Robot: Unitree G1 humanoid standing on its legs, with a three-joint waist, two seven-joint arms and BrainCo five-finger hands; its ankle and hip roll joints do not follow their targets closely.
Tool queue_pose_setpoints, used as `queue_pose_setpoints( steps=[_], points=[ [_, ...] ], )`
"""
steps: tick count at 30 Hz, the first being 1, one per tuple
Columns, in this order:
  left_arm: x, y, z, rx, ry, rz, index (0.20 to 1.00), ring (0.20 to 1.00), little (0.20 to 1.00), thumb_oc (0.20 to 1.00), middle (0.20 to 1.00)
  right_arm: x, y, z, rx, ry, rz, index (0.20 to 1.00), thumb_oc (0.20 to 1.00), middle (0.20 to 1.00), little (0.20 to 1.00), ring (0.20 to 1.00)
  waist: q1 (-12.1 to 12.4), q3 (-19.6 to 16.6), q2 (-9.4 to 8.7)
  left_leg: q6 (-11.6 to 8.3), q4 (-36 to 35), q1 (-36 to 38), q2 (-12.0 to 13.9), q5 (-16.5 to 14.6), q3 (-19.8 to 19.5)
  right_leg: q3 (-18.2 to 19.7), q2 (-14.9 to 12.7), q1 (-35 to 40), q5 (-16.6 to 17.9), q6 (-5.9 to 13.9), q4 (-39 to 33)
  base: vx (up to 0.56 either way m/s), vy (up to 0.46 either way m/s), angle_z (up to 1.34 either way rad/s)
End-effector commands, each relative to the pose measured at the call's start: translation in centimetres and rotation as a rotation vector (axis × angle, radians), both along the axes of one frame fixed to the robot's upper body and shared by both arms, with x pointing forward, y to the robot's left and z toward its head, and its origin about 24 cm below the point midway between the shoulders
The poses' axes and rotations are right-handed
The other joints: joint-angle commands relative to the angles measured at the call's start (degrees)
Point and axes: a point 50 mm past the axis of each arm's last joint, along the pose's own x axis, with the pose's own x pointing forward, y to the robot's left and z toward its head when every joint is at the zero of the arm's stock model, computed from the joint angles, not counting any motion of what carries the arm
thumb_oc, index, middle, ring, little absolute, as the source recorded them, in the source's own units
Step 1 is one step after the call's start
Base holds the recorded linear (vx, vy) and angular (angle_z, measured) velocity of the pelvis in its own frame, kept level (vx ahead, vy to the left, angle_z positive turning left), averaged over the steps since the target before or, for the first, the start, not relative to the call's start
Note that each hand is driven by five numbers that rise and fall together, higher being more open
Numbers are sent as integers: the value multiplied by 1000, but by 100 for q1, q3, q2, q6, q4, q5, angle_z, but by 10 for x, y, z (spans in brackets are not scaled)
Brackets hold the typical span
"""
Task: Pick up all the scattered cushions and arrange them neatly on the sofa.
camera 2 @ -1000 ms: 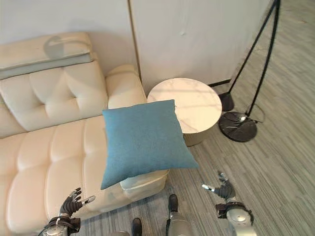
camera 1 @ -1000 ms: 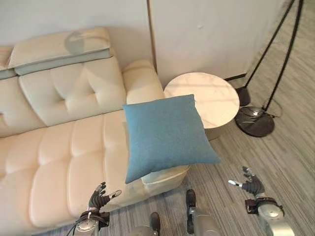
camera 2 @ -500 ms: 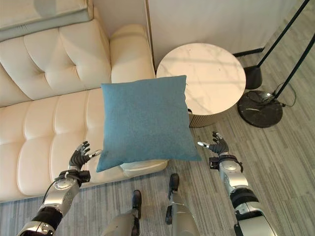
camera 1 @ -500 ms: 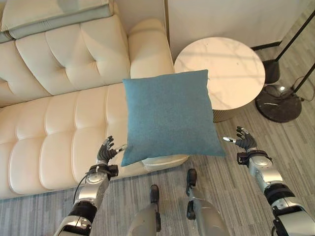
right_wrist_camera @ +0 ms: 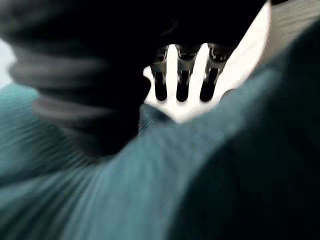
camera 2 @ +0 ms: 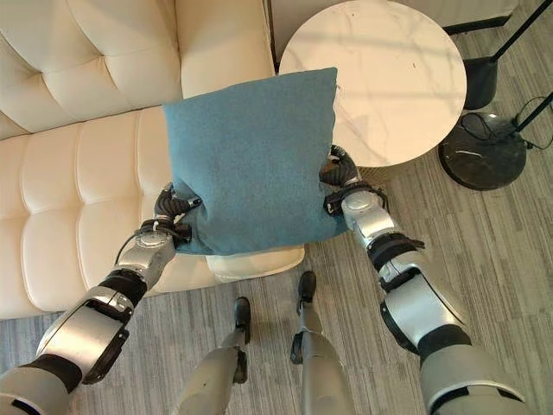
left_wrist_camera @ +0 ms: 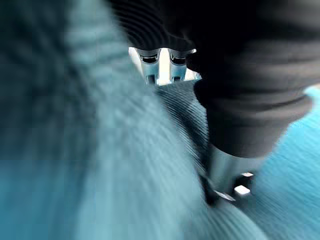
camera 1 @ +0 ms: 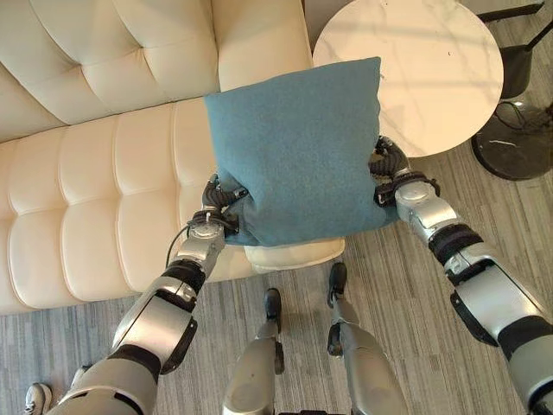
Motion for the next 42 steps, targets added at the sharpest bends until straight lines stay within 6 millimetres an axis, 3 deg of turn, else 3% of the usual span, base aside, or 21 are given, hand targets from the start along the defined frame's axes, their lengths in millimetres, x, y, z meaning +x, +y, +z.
queue_pose_setpoints(
  steps=[1, 8, 11, 14, 18, 23, 26, 30, 31, 33, 34, 35, 36, 39, 40, 42],
  points=[
    [7, -54, 38, -48, -187, -183, 200, 200, 200, 200, 200, -17, 82, 4, 37, -95, 309, 200, 200, 200, 200, 200, -27, -367, -285, -76, 139, -157, -154, -72, 185, 325, -189, -2, -980, 738, 495, 19, 48, 2],
    [-18, -59, 26, -110, -238, -218, 200, 200, 200, 200, 200, -51, 76, -32, 141, -84, 348, 200, 200, 200, 200, 200, -87, -599, -281, 5, 40, 260, -209, -257, 309, 399, -201, 356, -990, 765, 393, 23, 47, -5],
    [-47, -51, 10, -88, -251, -242, 200, 200, 200, 200, 200, -77, 61, -51, 187, -89, 349, 200, 200, 200, 200, 200, -111, -880, -277, 73, -1, 588, -241, -400, 403, 429, -206, 675, -1000, 794, 302, 71, 44, -10],
    [-63, -41, -3, -60, -233, -236, 200, 200, 200, 200, 200, -90, 51, -54, 186, -108, 350, 200, 200, 200, 200, 200, -131, -1056, -276, 109, -1, 771, -248, -487, 427, 451, -212, 859, -1042, 803, 276, 98, 48, -9],
    [-95, -18, -20, -16, -204, -207, 200, 200, 200, 200, 200, -118, 25, -54, 151, -162, 337, 200, 200, 200, 200, 200, -174, -1397, -281, 177, 20, 1105, -291, -639, 449, 489, -236, 1183, -1118, 838, 296, 77, 71, -7],
    [-116, -5, -27, -2, -188, -182, 200, 200, 200, 200, 200, -136, 12, -48, 127, -211, 329, 200, 200, 200, 200, 200, -195, -1589, -311, 243, 44, 1318, -332, -738, 475, 565, -264, 1325, -1085, 896, 307, 0, 85, -11],
    [-134, 7, -24, 21, -218, -142, 200, 200, 200, 200, 200, -149, 6, -35, 94, -299, 325, 200, 200, 200, 200, 200, -208, -1597, -375, 355, 32, 1421, -431, -775, 531, 760, -278, 1236, -846, 1068, 305, -114, 131, -19],
    [-140, 15, -15, 44, -261, -120, 200, 200, 200, 200, 200, -153, 8, -25, 84, -359, 330, 200, 200, 200, 200, 200, -195, -1471, -447, 439, -7, 1360, -498, -690, 626, 956, -277, 931, -547, 1295, 424, -218, 80, -40],
    [-140, 16, -11, 50, -278, -118, 200, 200, 200, 200, 200, -154, 9, -24, 96, -372, 324, 200, 200, 200, 200, 200, -178, -1386, -445, 468, 11, 1287, -475, -621, 653, 960, -247, 811, -620, 1299, 653, -376, 43, -34],
    [-138, 16, 2, 89, -335, -137, 200, 200, 200, 200, 200, -157, 9, -17, 130, -418, 316, 200, 200, 200, 200, 200, -76, -1224, -361, 524, 94, 993, -337, -364, 643, 888, -120, 840, -1305, 1089, 1868, -437, 42, -28],
    [-138, 16, 2, 89, -335, -137, 200, 200, 200, 200, 200, -157, 9, -17, 130, -418, 316, 200, 200, 200, 200, 200, -75, -1231, -363, 525, 95, 984, -339, -362, 644, 890, -122, 828, -1307, 1089, 1874, -221, 0, -10],
    [-138, 15, 4, 90, -341, -141, 200, 200, 200, 200, 200, -159, 8, -17, 135, -422, 312, 200, 200, 200, 200, 200, -55, -1241, -340, 522, 82, 923, -310, -281, 590, 893, -62, 918, -1518, 997, 2208, -254, -56, 12],
    [-138, 13, 5, 83, -345, -155, 200, 200, 200, 200, 200, -161, 3, -19, 126, -419, 292, 200, 200, 200, 200, 200, 5, -1326, -334, 515, 19, 756, -313, -85, 401, 1062, 172, 1112, -1770, 898, 2802, -253, -56, 25],
    [-137, 13, 5, 81, -344, -147, 200, 200, 200, 200, 200, -159, -1, -21, 127, -414, 262, 200, 200, 200, 200, 200, 124, -1404, -392, 461, 12, 492, -359, 82, 255, 1215, 337, 1482, -1890, 827, 2733, -273, -142, 63],
    [-137, 10, 9, 51, -361, -165, 200, 200, 200, 200, 200, -159, -2, -22, 156, -399, 261, 200, 200, 200, 200, 200, 251, -1459, -463, 345, 45, 77, -418, 251, 158, 1263, 422, 1959, -2360, 609, 1781, -220, -137, 50],
    [-137, 7, 7, 29, -357, -183, 200, 200, 200, 200, 200, -159, -10, -26, 177, -377, 226, 200, 200, 200, 200, 200, 283, -1453, -470, 179, 366, -321, -438, 285, 217, 1278, 499, 2155, -2408, 436, 1058, -233, -154, 50]
  ],
)
